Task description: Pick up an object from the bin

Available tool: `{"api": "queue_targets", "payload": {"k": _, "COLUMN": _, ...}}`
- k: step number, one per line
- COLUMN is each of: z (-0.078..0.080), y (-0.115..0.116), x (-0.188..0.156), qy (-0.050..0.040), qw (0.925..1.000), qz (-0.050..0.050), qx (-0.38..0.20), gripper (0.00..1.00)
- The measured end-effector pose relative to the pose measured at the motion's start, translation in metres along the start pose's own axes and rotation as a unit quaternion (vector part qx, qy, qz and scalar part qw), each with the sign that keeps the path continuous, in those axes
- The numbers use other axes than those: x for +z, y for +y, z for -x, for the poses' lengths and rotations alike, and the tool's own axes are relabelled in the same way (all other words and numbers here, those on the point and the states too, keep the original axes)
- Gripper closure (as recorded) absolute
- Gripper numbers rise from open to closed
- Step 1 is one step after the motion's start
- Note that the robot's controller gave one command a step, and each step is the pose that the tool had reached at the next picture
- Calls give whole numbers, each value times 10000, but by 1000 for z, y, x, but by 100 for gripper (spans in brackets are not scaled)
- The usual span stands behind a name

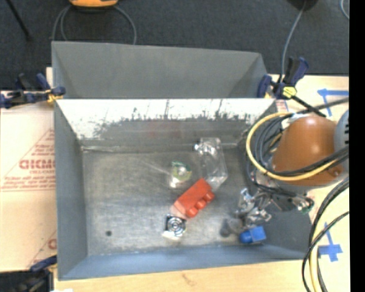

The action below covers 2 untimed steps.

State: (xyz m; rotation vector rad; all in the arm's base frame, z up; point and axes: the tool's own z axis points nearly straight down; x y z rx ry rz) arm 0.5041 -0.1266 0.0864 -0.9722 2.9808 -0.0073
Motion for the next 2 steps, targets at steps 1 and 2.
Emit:
{"api": "queue_targets", "payload": {"k": 1, "z": 8, "y": -7, "x": -98, "qy": -2, "qw": 9677, "qz": 5, "qx": -2521, "gripper": 100}}
{"api": "queue_targets", "payload": {"k": 2, "z": 18, "y": -1, "x": -147, "qy": -7, "qw": 9716, "qz": 4, "qx": -2364, "gripper": 100}}
